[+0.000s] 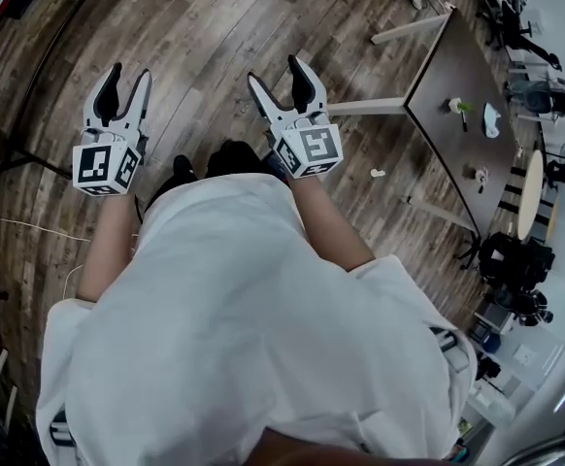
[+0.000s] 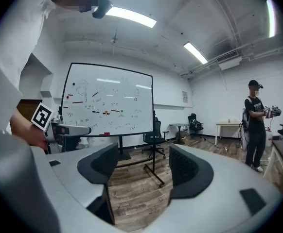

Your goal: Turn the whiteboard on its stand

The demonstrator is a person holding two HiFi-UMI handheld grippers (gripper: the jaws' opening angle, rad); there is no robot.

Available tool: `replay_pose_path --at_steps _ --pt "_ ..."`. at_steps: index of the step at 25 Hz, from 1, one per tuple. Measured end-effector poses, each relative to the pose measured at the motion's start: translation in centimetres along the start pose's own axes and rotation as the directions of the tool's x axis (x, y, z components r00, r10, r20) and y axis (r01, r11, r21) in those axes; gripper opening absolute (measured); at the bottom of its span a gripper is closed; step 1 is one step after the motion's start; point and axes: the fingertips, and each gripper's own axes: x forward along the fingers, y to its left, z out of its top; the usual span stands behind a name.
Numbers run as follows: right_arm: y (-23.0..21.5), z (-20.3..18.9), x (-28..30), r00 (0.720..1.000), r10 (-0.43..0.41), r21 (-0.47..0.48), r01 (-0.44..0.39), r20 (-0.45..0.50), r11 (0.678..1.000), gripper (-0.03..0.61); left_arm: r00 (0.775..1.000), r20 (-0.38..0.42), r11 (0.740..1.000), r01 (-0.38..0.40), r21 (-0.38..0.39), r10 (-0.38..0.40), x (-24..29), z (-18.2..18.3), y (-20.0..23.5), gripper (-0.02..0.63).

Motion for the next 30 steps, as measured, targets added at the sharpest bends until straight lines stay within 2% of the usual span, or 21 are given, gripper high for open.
replay_pose_path --at_steps 7,12,18,24,30 --pt "-7.4 0.1 8.1 0.999 0.040 0.022 -0.041 0.027 0.999 0.314 0.999 -0.007 0.999 -0.047 0.009 0.047 8.9 -0.4 2.1 0.207" --pt "-13.4 1.5 15.0 0.988 0.153 0.027 -0.154 0.034 0.988 0.314 0.993 -0.017 0.993 -0.117 0.021 0.117 17.2 0.6 2.8 0.207" --pt "-20.7 3.1 21.1 0.956 0.292 0.022 -0.293 0.035 0.956 0.313 0.973 0.000 0.972 -0.233 0.028 0.233 25.6 3.0 2.9 0.207" --pt "-25.4 2.9 25.9 0.942 0.334 0.054 -0.336 0.047 0.940 0.313 0.955 -0.002 0.954 -0.297 0.042 0.297 30.0 3.2 3.5 0.207" --pt "-28.9 2.7 30.2 0.940 0.339 0.072 -0.342 0.044 0.937 0.313 0.939 0.002 0.939 -0.345 0.010 0.345 33.6 2.7 5.7 0.207"
